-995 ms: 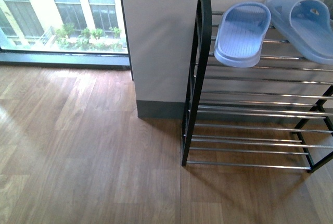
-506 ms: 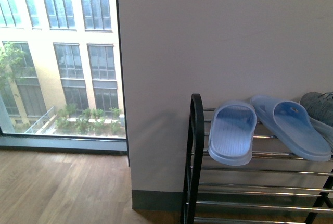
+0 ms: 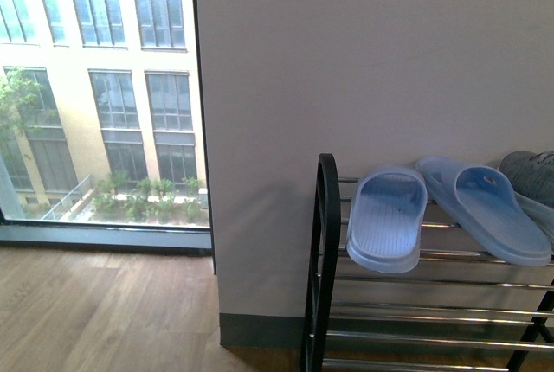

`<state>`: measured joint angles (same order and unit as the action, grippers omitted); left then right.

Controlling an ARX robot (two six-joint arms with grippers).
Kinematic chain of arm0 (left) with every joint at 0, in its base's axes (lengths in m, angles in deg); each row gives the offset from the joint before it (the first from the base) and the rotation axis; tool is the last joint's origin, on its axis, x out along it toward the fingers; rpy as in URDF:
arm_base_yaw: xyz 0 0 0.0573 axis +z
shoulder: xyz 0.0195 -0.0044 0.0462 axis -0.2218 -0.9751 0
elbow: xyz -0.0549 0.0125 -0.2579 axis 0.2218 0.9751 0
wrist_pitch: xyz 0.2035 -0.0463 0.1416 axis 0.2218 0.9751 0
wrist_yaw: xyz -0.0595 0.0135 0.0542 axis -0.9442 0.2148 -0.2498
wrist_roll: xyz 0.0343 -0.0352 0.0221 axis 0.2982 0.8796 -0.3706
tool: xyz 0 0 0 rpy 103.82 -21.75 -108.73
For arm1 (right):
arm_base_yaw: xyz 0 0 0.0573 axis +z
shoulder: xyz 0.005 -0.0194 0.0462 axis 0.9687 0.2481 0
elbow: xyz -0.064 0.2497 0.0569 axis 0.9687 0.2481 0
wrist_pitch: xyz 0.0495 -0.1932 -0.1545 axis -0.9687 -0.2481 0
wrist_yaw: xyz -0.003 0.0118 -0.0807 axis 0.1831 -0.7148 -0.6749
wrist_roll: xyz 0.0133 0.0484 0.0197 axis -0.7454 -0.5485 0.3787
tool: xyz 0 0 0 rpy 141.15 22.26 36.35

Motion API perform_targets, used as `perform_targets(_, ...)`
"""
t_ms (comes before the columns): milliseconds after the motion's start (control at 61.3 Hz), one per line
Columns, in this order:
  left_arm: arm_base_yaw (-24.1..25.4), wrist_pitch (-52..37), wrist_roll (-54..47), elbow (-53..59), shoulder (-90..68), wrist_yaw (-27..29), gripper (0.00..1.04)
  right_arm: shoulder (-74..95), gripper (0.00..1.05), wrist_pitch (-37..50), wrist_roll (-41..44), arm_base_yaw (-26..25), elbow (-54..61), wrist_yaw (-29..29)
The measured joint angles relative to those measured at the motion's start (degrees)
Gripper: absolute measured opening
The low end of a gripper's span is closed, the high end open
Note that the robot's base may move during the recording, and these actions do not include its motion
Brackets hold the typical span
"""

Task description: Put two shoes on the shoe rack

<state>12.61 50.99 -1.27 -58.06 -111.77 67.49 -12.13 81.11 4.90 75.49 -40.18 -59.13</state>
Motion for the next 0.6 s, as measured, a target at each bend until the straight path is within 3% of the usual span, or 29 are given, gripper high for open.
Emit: perform_targets(604, 0.0, 17.2, 0.0, 0.0, 18.3, 0.0, 0.01, 0.0, 0.95, 0.0, 0.0, 0.0, 0.0, 0.0)
